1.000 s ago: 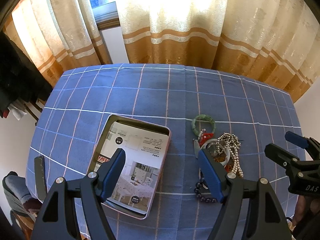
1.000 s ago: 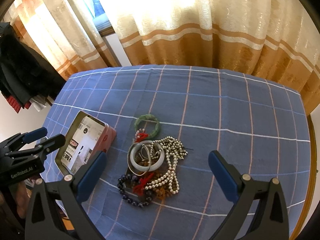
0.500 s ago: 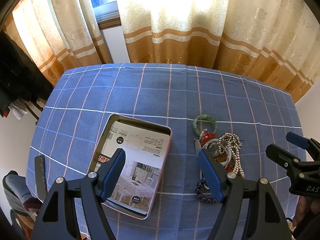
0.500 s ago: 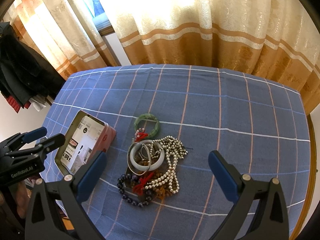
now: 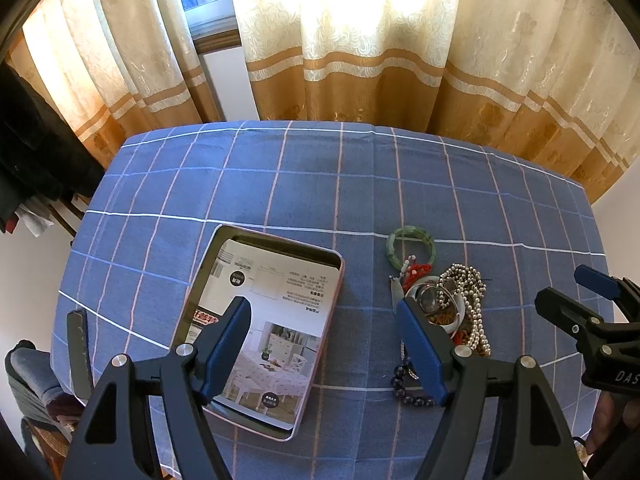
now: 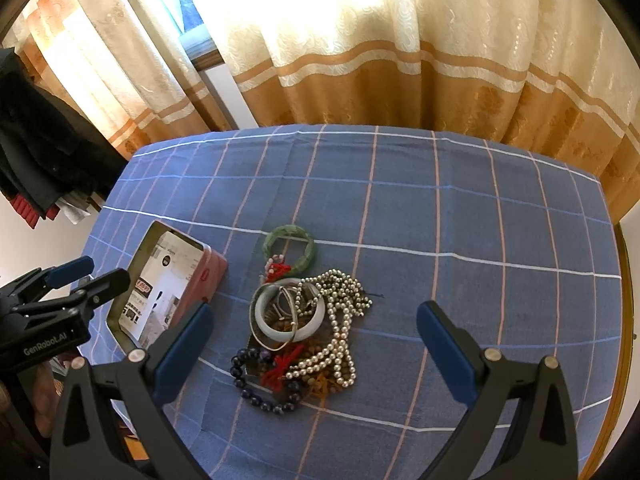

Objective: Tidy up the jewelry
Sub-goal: 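Move the left gripper down toward the white bangle in the jewelry pile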

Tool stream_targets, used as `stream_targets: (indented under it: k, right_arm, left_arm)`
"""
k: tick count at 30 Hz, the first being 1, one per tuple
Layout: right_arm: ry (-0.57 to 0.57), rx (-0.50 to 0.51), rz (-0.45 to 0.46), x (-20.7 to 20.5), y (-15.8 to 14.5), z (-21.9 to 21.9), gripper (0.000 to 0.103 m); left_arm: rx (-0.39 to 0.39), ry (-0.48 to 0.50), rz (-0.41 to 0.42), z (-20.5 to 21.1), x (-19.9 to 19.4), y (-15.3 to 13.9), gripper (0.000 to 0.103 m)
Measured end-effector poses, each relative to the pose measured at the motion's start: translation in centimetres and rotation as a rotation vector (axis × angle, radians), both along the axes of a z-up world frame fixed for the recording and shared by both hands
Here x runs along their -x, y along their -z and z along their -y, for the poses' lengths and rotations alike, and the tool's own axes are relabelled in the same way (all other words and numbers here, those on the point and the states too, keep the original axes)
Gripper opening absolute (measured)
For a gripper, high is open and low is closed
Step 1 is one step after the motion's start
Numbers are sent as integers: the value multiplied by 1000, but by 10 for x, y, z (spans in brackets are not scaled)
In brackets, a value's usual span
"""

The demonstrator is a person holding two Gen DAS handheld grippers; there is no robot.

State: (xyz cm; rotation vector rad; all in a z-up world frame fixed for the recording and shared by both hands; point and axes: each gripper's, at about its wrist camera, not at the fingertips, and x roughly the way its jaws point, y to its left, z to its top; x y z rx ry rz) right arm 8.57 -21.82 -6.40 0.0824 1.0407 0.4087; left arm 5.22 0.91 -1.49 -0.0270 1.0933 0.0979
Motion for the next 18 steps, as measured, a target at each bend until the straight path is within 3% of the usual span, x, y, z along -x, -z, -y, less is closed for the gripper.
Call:
stream_targets:
  k: [10,15,18]
  right_arm:
    - [28,7,-45,-10,15,8,103]
    - [34,34,-73,-12,35,14,103]
    - [32,41,-123,-13,52,19,94]
  left_arm:
    - [16,26,-43,6,-10,17,75]
    - [29,73,-83,20,-21,39,75]
    - [47,111,-119,33,-30,56,75]
